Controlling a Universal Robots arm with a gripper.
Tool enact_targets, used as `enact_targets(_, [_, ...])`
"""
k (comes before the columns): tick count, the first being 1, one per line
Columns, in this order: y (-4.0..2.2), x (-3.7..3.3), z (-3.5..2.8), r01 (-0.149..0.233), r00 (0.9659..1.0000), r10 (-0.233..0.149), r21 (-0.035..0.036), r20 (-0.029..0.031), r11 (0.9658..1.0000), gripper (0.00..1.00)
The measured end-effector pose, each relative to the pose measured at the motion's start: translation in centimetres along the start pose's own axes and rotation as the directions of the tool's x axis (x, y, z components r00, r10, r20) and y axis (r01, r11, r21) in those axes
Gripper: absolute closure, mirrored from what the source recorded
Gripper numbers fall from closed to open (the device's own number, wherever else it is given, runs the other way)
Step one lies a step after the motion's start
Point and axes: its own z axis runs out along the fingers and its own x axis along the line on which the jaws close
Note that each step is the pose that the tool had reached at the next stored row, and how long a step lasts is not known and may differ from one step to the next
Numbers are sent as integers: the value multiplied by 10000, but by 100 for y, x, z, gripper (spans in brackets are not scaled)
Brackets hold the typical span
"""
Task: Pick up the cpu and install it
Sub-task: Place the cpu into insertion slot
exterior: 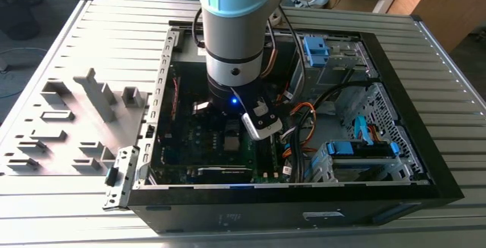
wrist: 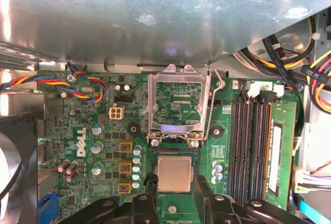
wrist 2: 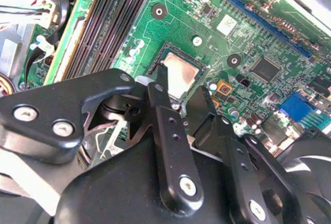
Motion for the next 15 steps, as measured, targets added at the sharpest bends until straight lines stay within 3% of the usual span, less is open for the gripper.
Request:
enact_targets(5, [0,0,0,0,10000,0,-1,0,10000,60])
enact_targets(8, [0,0,-1,0,10000,0,0,0,10000,78])
enact_targets(12, [0,0,-1,0,10000,0,0,0,10000,89])
enact_targets(15, [0,0,-1,0,10000,0,0,0,10000,89])
